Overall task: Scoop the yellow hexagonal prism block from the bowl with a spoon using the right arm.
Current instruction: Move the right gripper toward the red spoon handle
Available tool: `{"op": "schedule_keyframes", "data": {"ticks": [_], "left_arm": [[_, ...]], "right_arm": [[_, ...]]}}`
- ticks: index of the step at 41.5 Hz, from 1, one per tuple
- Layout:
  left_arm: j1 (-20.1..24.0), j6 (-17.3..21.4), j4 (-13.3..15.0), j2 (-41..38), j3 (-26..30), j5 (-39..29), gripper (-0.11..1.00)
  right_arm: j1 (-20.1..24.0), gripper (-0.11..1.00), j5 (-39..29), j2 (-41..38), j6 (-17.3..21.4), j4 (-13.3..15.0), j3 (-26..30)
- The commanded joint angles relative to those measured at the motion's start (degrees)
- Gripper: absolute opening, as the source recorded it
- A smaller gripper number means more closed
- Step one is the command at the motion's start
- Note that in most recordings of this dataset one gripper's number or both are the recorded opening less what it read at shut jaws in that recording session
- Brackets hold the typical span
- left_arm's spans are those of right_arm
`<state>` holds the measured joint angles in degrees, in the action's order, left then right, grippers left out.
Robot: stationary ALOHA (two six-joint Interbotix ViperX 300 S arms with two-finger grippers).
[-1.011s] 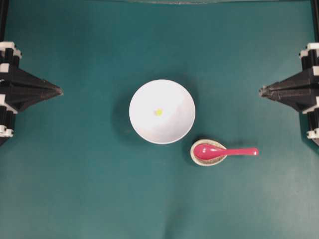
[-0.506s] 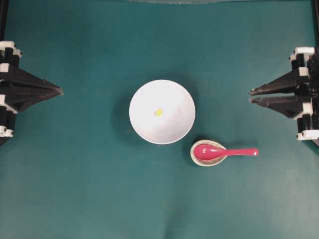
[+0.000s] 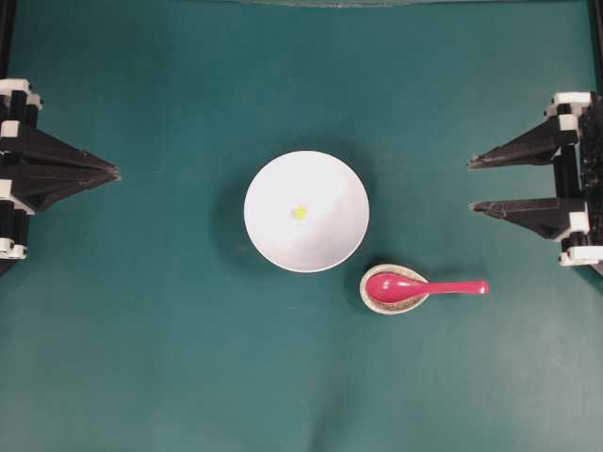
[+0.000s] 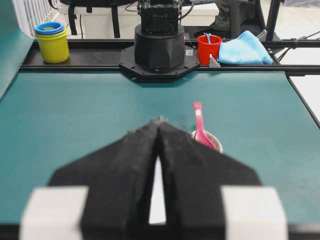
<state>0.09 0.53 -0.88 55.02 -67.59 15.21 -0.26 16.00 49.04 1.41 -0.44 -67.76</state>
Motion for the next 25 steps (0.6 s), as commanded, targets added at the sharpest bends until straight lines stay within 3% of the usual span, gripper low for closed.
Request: {"op": "schedule_keyframes", "data": {"ticks": [1, 11, 25], "left_arm": [[0.0, 0.0, -0.1, -0.5, 1.6, 0.6, 0.0], [0.0, 0.0, -0.1, -0.5, 1.6, 0.6, 0.0], [0.0, 0.0, -0.2, -0.5, 1.5, 0.5, 0.0]], "right_arm": [[0.1, 0.58, 1.1, -1.1, 0.3, -0.8, -0.3], [2.5, 0.58, 10.2, -6.5, 1.6, -3.5, -4.7], [8.1, 0.58, 25.7, -16.6, 1.9, -9.4, -10.9]]}}
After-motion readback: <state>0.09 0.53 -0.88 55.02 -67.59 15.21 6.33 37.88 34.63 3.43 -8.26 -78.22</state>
